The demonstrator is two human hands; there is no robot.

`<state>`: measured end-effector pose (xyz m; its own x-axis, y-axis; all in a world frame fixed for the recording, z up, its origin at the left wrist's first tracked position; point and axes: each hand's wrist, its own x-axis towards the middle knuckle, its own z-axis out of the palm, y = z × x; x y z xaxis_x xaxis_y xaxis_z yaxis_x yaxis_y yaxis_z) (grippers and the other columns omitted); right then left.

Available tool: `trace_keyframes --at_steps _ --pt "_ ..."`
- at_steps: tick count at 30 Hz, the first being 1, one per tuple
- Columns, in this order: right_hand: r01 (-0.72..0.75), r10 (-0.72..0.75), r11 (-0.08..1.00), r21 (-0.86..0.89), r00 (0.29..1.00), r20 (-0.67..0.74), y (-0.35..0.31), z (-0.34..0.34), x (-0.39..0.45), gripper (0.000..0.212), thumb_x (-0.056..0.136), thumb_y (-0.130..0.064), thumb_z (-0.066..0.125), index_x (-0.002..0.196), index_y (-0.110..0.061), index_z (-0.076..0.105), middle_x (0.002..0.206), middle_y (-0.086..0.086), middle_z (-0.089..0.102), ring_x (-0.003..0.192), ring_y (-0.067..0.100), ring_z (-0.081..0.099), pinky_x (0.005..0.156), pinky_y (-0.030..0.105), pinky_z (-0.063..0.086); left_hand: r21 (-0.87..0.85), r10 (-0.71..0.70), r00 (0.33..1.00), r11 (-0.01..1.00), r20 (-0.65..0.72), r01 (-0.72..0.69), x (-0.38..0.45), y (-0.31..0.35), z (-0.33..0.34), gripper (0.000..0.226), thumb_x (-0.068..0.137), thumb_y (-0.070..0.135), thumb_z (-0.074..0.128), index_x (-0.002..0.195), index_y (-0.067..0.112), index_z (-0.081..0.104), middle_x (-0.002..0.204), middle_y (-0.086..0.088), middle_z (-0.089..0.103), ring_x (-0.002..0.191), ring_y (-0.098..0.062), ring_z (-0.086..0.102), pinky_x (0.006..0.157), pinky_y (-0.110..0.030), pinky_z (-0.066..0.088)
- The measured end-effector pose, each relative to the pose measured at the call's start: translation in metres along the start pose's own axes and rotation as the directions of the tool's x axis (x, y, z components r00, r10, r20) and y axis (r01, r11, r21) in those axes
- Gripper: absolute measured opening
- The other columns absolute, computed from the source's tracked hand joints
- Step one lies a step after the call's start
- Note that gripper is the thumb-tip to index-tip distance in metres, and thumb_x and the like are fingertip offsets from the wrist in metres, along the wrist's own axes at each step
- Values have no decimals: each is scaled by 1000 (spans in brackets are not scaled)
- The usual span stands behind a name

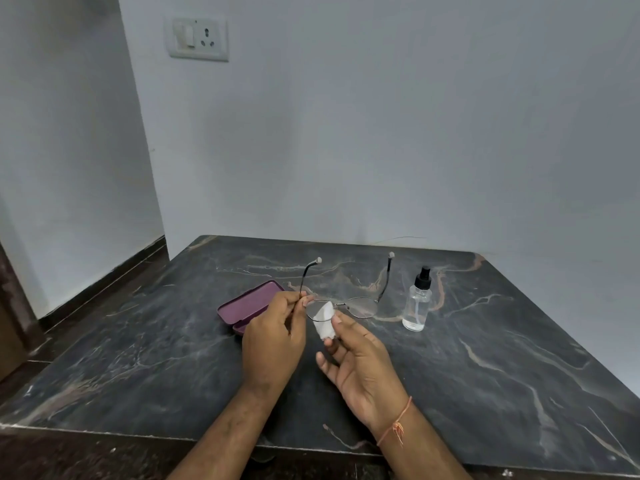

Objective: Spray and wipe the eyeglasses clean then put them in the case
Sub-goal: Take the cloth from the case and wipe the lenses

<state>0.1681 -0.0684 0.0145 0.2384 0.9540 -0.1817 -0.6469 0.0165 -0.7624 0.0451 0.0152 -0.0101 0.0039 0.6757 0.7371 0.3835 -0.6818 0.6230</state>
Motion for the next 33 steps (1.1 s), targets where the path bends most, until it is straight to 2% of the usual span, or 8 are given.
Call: trace_keyframes --at_steps 3,7,15,18,22,26,29,33 --pt "8 -8 1000 24 1000 30 1 -5 2 43 92 -18 77 134 -10 71 93 2 73 75 11 62 73 34 55 -61 53 997 997 53 -50 -2 -1 1 13 104 18 72 115 15 76 106 19 82 97 8 77 77 -19 63" --pt "16 -16 1000 1 996 83 1 -6 1 39 93 -22 75 131 -14 74 100 2 74 78 11 60 73 34 54 -154 52 996 987 74 -41 -2 -1 0 14 104 13 71 116 17 76 111 20 82 103 7 77 83 -18 62" --pt "-23 34 998 -62 982 187 0 -4 -3 37 94 -29 75 125 -10 77 95 3 70 72 10 59 72 33 53 -364 -94 985 921 142 140 -3 4 -2 15 106 7 66 112 19 74 111 15 84 108 -7 80 93 -29 64" --pt "-32 49 995 -93 981 188 2 -5 -3 33 90 -26 79 118 -9 79 95 7 71 73 11 60 70 32 55 -381 -104 985 912 140 151 -3 5 -4 17 107 7 65 111 22 72 112 13 84 112 -8 80 94 -33 63" --pt "-12 22 997 -70 990 137 4 -5 -1 41 89 -23 79 125 -3 75 106 11 75 82 14 66 68 28 55 -375 -94 990 918 108 128 -2 7 -4 19 106 6 65 110 23 72 112 15 84 112 -7 79 94 -29 64" --pt "31 -31 999 -5 996 86 2 -3 -1 37 81 -16 83 117 -10 78 108 10 77 83 14 67 67 28 53 -340 -65 994 936 82 90 -2 5 -5 13 106 12 65 113 21 73 113 17 83 111 -4 79 94 -25 63" --pt "48 -50 998 28 996 77 1 -3 0 34 82 -13 82 116 -16 80 107 8 77 82 15 67 69 31 52 -340 -53 994 937 92 82 -2 7 -5 14 105 19 65 114 17 75 111 18 83 110 -3 79 92 -22 62" --pt "29 -31 999 25 992 118 0 -4 -2 37 87 -16 80 124 -17 78 106 7 76 84 15 64 71 32 53 -336 -38 994 939 98 69 -2 6 -5 20 103 24 65 115 14 76 109 18 83 105 -1 79 88 -17 61"
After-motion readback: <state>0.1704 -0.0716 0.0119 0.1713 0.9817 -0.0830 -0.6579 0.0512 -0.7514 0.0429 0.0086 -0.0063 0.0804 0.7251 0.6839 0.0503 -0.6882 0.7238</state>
